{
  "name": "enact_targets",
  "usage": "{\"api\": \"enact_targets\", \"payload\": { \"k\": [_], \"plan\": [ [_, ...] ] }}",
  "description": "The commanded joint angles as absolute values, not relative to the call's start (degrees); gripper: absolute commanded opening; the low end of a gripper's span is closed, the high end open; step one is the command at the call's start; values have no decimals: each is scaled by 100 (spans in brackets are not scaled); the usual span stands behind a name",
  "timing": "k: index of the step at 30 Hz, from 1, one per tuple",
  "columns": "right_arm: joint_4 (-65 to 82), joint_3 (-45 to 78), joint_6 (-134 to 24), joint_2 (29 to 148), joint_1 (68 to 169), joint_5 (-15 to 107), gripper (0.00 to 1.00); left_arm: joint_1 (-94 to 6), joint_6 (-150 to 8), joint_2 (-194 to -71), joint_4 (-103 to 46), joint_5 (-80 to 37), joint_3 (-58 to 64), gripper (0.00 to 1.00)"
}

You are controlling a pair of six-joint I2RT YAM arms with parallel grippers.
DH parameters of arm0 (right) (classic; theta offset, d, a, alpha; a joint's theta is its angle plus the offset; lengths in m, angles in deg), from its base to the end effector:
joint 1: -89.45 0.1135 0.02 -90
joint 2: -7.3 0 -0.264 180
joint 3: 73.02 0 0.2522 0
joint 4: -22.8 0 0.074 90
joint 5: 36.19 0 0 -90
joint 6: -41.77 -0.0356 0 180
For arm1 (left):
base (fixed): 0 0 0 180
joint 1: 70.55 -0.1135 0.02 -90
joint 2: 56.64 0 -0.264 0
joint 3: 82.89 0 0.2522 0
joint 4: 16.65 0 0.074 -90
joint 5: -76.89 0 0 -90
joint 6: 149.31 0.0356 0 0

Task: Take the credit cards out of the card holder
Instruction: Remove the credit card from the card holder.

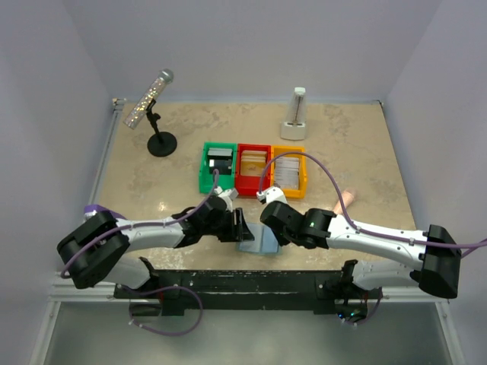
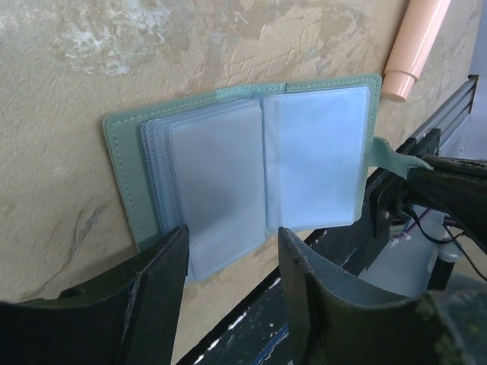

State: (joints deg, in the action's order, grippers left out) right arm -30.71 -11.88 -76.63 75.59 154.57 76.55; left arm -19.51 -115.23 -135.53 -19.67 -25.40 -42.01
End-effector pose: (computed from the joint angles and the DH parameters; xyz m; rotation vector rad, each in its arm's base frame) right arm 0.1071 0.1983 0.2343 -0.6642 2.4203 0.1327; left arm 0.1512 -0.1991 0.1458 0.0165 2.5783 -1.1075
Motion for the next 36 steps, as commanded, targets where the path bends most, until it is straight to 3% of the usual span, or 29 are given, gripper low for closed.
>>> {"api": "enact_targets", "payload": {
  "k": [1,20,24,28,36],
  "plan": [
    [-2937,-1206,-7618,7498,15423,7631,0,-1966,-11397,-13846,-1565,-2883,-3942,55],
    [-2885,-1338,-7819,7383,15379,7429,0,-1923,-11309,-14532,43,-4317,-3652,54],
    [-2929,-1347,-7837,7366,15370,7447,0,-1923,-11170,-13997,-280,-3844,-3827,54],
    [-2955,-1338,-7802,7366,15361,7473,0,-1931,-10835,-13513,-1702,-2992,-3854,53],
    [-2937,-1312,-7741,7375,15326,7482,0,-1931,-10747,-13486,-2628,-2269,-3915,53]
  ]
}}
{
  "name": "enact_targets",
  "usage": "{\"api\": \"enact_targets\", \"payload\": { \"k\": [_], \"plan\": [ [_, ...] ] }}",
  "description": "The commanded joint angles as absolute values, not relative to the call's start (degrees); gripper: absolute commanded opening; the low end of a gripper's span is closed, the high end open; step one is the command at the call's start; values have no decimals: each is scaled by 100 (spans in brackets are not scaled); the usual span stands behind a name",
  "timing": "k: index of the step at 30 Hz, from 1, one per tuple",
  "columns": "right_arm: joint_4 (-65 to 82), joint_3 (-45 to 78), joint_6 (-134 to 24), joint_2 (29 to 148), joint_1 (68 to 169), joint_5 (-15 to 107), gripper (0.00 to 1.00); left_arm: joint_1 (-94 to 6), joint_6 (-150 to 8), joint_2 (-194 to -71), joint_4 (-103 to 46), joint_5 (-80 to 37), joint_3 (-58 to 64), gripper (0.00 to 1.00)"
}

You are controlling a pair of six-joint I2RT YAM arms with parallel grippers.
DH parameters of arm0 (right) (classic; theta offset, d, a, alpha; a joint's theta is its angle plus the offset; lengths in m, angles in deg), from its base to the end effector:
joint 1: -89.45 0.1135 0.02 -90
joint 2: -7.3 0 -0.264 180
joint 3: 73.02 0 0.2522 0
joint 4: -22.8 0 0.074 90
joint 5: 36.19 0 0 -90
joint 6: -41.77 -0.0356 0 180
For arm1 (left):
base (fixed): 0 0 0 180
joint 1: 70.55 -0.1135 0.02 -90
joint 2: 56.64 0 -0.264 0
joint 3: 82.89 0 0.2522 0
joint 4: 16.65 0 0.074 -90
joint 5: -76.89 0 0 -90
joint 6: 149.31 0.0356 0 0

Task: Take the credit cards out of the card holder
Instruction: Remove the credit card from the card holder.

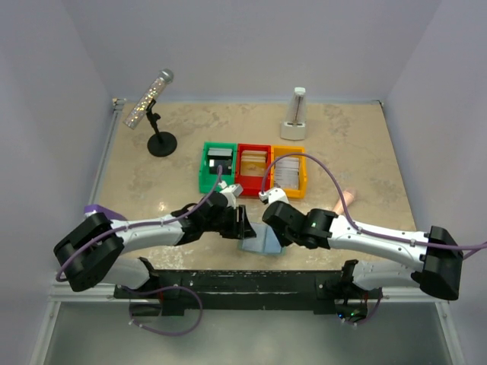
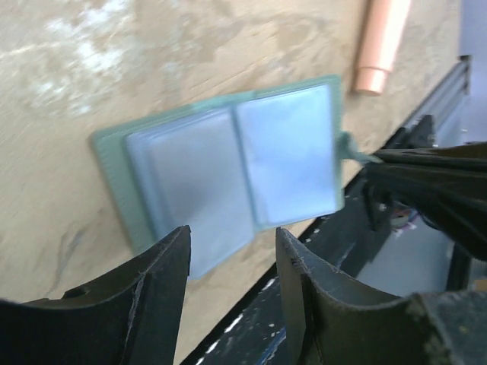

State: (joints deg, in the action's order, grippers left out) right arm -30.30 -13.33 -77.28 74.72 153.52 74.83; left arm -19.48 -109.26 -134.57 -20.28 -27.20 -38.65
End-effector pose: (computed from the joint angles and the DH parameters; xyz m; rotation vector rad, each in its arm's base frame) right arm 0.1080 0.1930 0.2297 -0.6442 2.4474 0.1551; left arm 0.1572 -0.2084 0.1660 0.1769 2.4910 -1.1483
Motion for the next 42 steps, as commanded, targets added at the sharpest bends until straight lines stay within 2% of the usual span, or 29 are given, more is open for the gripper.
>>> {"api": "enact_targets", "payload": {
  "k": [1,20,34,42],
  "plan": [
    [-2937,-1312,-7741,7392,15326,7482,0,-1931,-10747,-13547,-2663,-2269,-3907,53],
    [-2893,-1224,-7723,7489,15317,7368,0,-1923,-10826,-13890,-1363,-3148,-4144,54],
    [-2929,-1215,-7749,7463,15317,7385,0,-1931,-10993,-13055,-2145,-2111,-4293,54],
    [-2937,-1250,-7767,7419,15317,7376,0,-1923,-11089,-13635,-995,-3015,-4337,54]
  ]
}}
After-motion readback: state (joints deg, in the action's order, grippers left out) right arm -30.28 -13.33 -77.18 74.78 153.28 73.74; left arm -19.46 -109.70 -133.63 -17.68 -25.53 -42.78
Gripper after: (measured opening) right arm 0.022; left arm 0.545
